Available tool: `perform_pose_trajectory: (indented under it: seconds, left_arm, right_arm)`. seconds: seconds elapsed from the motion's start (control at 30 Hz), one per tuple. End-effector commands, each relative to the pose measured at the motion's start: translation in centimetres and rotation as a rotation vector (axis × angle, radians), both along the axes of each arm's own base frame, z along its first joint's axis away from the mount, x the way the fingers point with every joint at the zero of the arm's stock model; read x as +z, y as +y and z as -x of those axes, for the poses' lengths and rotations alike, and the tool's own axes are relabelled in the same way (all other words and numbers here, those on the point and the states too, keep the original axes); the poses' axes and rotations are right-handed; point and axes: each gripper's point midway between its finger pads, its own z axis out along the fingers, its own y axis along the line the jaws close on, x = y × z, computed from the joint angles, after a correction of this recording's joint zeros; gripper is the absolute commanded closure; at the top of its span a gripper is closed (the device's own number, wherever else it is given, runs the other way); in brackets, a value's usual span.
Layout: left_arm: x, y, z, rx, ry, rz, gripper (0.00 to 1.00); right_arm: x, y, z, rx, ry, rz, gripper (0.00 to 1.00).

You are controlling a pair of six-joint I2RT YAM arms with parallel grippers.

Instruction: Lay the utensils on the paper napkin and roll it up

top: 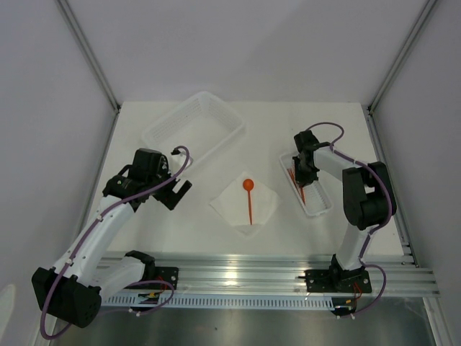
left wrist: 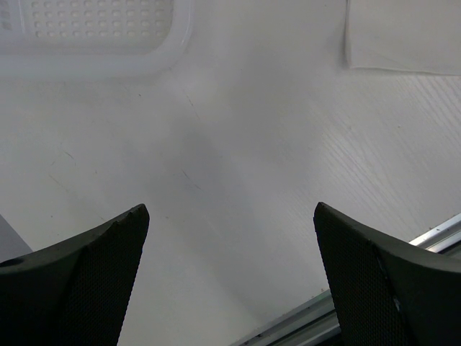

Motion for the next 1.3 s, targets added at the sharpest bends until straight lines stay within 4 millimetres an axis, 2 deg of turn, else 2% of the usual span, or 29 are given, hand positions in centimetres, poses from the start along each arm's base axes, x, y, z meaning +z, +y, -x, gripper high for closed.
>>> perform_pose_trajectory:
  seconds: [0.0,0.2,0.3,0.53,0.67,0.7,0.73,0.77,0.87,0.9,0.93,0.97,1.03,1.07,1.13,1.27]
  left_arm:
    - [0.2,-0.3,-0.2,0.012,-0.015,0.017,0.0]
    - [0.2,-0.3,-0.3,0.012,-0.014,0.019,0.01]
    - [0.2,-0.3,-0.3,0.011,-0.013,0.017,0.0]
    - [0.3,-0.4,-0.3,0.009,-0.018,0.022,0.01]
    - [0.4,-0.4,-0.4,0.011,-0.02,0.024,0.01]
    - [0.3,-0.4,-0.3,0.01,-0.018,0.025,0.01]
    - [0.4,-0.4,-0.3,0.01,-0.02,0.025,0.01]
    - [0.4,-0.4,-0.3,0.01,-0.02,0.025,0.01]
    - [0.4,-0.4,-0.3,0.014,-0.023,0.03,0.0]
    - [0.3,-0.5,-0.2,0.015,-0.021,0.034,0.0]
    - [0.3,-0.5,-0.3,0.017,-0.021,0.034,0.0]
    - [0.2,-0.5,-0.2,0.016,-0.02,0.033,0.0]
    - [0.2,-0.5,-0.2,0.017,-0.02,0.035,0.01]
    - [0.0,-0.5,-0.1,0.02,-0.016,0.037,0.01]
    - [0.2,-0.5,0.0,0.019,-0.024,0.041,0.0]
    - [-0.1,-0.4,0.3,0.016,-0.03,0.044,0.01]
  right_arm:
    - [-1.6,-1.1,0.2,-0.019,0.025,0.038,1.0]
    - [0.1,-1.2,-0.3,-0.015,-0.019,0.051,1.0]
    - [2.0,-1.8,-0.8,-0.027,-0.068,0.077,1.0]
    - [7.9,-3.4,-2.0,-0.062,-0.217,0.178,1.0]
    - [10.3,-3.9,-2.6,-0.092,-0.291,0.202,1.0]
    - [11.5,-3.7,-2.8,-0.11,-0.316,0.198,1.0]
    - [11.5,-3.6,-2.5,-0.114,-0.313,0.206,1.0]
    - [12.9,-3.1,-2.7,-0.122,-0.353,0.193,1.0]
    - [14.8,2.0,-1.8,-0.098,-0.422,0.07,1.0]
    - [15.0,4.8,-1.6,-0.07,-0.442,-0.025,1.0]
    - [14.8,8.6,-0.3,-0.036,-0.442,-0.106,1.0]
    - [13.7,10.3,0.6,-0.029,-0.42,-0.14,1.0]
    - [12.8,14.4,2.1,-0.028,-0.4,-0.222,1.0]
    - [11.4,15.4,2.6,-0.028,-0.372,-0.217,1.0]
    - [10.1,17.2,3.8,-0.015,-0.351,-0.198,1.0]
    - [7.0,17.2,5.0,-0.041,-0.278,-0.125,1.0]
